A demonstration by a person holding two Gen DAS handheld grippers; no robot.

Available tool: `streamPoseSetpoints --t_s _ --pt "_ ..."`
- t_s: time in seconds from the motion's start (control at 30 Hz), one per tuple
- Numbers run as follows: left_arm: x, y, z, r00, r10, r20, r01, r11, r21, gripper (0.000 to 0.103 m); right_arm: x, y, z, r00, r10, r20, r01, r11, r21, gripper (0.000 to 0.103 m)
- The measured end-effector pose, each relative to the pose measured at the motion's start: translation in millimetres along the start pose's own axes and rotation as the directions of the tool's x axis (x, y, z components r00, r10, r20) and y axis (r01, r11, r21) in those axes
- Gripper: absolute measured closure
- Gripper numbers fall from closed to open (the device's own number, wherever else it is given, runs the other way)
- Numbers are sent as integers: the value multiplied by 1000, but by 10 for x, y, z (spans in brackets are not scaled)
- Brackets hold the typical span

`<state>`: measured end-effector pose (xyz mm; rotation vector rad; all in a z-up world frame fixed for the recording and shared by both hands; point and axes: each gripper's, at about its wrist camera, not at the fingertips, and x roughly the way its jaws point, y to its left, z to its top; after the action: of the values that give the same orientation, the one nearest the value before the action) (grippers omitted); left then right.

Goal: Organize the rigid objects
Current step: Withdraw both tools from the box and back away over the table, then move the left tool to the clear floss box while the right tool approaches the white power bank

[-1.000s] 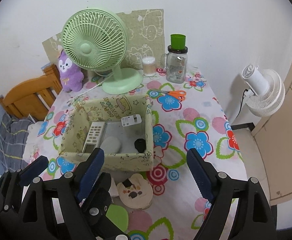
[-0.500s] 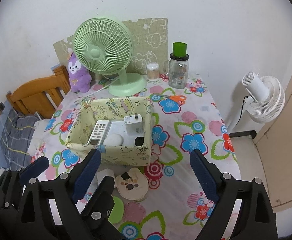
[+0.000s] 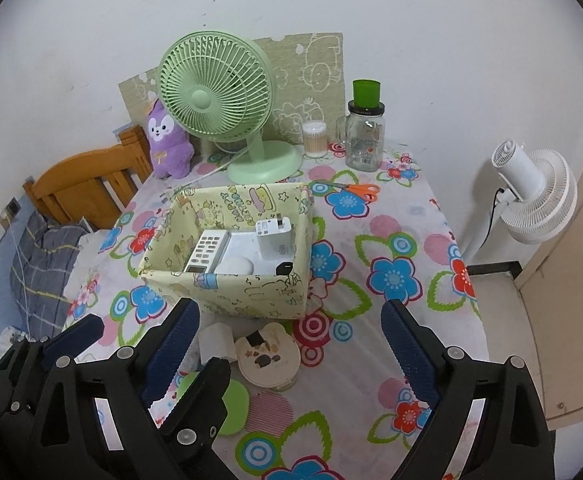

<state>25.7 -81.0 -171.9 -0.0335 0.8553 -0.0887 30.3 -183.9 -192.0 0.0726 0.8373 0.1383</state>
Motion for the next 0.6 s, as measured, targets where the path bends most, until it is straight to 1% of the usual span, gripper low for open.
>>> streamPoseSetpoints --t_s 0.13,0.23,0.3,0.4,0.5,0.6 --pt "25 28 -36 1000 4 12 -4 1000 -1 3 42 4 -48 1000 6 -1 -6 1000 4 9" --pt "76 72 -65 1000 5 1 -5 1000 2 3 87 16 -89 1000 4 -5 -4 1000 3 9" --pt "116 111 -101 1000 18 -3 -18 1000 1 3 115 37 -128 1000 2 -8 -2 1000 -6 9" --pt "168 152 -163 1000 25 -10 -24 1000 12 3 169 92 -200 1000 -25 -10 24 999 -29 9" --pt "234 187 -222 1000 12 -20 -11 1000 26 3 234 133 -256 999 -26 -20 26 999 -43 9" --pt "308 240 -282 1000 13 -26 -13 1000 29 4 306 157 -312 999 -37 -31 36 998 -44 9"
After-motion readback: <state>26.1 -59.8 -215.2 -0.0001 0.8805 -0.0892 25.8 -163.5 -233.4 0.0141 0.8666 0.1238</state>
